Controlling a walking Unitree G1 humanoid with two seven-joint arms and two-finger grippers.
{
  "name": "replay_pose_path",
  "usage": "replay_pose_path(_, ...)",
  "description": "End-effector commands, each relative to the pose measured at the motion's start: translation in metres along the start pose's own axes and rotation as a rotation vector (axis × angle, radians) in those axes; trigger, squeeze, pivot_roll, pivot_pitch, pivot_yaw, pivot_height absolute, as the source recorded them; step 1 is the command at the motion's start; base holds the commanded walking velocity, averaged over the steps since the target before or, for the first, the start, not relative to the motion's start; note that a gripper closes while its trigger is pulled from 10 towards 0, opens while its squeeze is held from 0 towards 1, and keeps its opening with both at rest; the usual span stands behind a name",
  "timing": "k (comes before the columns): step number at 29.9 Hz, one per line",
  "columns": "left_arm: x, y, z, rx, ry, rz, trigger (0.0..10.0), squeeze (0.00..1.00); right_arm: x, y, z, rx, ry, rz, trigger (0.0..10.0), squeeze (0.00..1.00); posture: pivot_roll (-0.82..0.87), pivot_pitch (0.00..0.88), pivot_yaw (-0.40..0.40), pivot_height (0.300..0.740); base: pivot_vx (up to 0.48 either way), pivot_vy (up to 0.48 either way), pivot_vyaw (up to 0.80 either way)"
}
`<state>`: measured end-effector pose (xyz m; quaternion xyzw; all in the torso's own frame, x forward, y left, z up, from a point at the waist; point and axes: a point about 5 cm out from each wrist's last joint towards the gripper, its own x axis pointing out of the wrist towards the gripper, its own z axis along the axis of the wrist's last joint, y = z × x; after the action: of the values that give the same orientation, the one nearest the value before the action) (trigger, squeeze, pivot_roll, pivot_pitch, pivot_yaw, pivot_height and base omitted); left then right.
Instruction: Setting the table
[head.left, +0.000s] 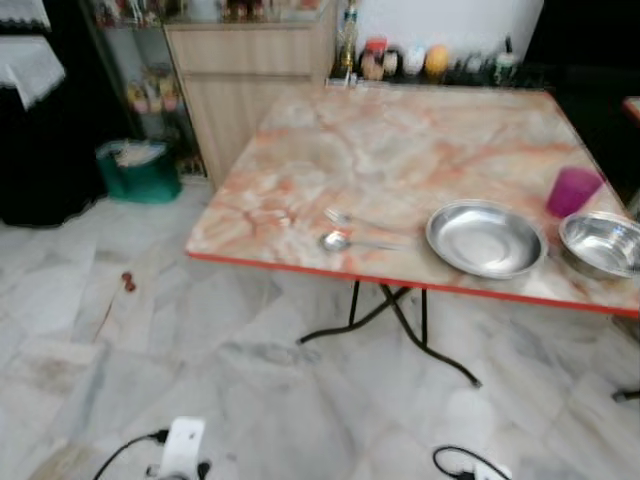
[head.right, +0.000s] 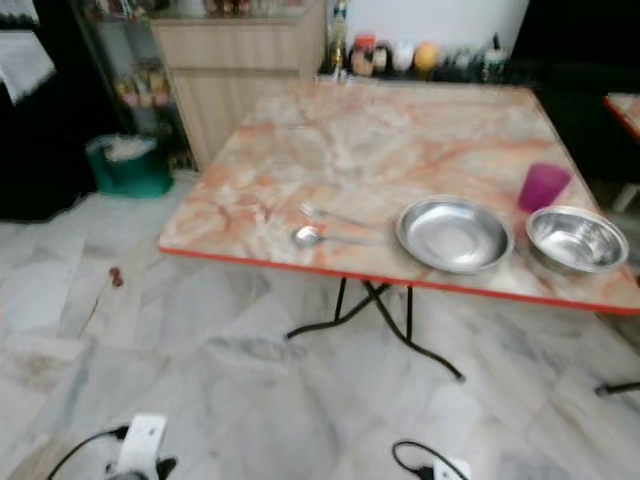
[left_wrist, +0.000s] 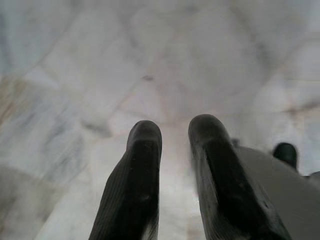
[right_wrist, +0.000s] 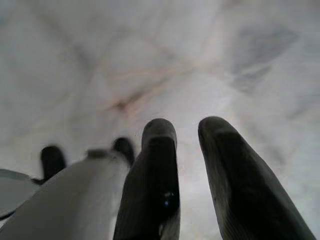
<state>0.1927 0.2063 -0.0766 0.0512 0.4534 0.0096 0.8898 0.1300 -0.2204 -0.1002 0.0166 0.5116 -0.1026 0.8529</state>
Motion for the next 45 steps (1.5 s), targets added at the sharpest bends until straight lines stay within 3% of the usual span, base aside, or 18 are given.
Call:
replay_pose_path(1,0.0,0.008,0.001,0.001,0.007,0.023,10.0,0.0,0.0,0.007,-0.002,0.004,0.004,0.018,10.0,0.0,0.08,0.0,-0.01,0.74,0.0,-0.289,0.0)
replay_pose_path(4,0.0,0.008,0.002,-0.012,0.008,0.031,10.0,0.0,0.0,0.007,-0.001,0.001,0.001,0.017,10.0,0.0,0.08,0.0,-0.013,0.74,0.0,-0.286,0.0)
replay_pose_path(7,0.004,0.0,0.03,-0.014,-0.08,0.016,10.0,0.0,0.0,0.007,0.0,-0.001,0.0,0.017,10.0,0.0,0.09,0.0,-0.016,0.74,0.0,-0.281,0.0)
replay_pose_path(13,0.0,0.01,0.002,-0.021,0.002,0.036,10.0,0.0,0.001,0.007,0.001,0.002,-0.004,0.018,10.0,0.0,0.08,0.0,-0.015,0.74,0.0,-0.281,0.0)
replay_pose_path(16,-0.001,0.011,-0.002,-0.019,0.018,0.038,10.0,0.0,0.001,0.007,0.001,0.004,-0.005,0.018,10.0,0.0,0.08,0.0,-0.011,0.74,0.0,-0.282,0.0)
replay_pose_path(27,-0.002,0.011,-0.006,-0.012,0.044,0.027,10.0,0.0,0.001,0.008,0.001,0.003,-0.006,0.02,10.0,0.0,0.08,0.0,-0.015,0.74,0.0,-0.153,0.0)
replay_pose_path(43,-0.001,0.011,0.002,0.054,-0.029,0.014,10.0,0.0,0.0,0.008,0.001,0.007,-0.008,0.022,10.0,0.0,0.08,0.0,-0.011,0.74,0.0,0.0,0.0)
replay_pose_path(44,0.001,0.008,0.052,0.055,-0.245,-0.003,10.0,0.0,0.0,0.007,0.001,0.015,-0.015,0.016,10.0,0.0,0.09,0.0,-0.015,0.74,0.0,0.0,0.0)
replay_pose_path(45,-0.001,0.007,0.071,0.052,-0.331,-0.008,10.0,0.0,0.0,0.006,0.001,0.019,-0.017,0.013,10.0,0.0,0.09,0.0,-0.017,0.74,0.0,0.0,0.0)
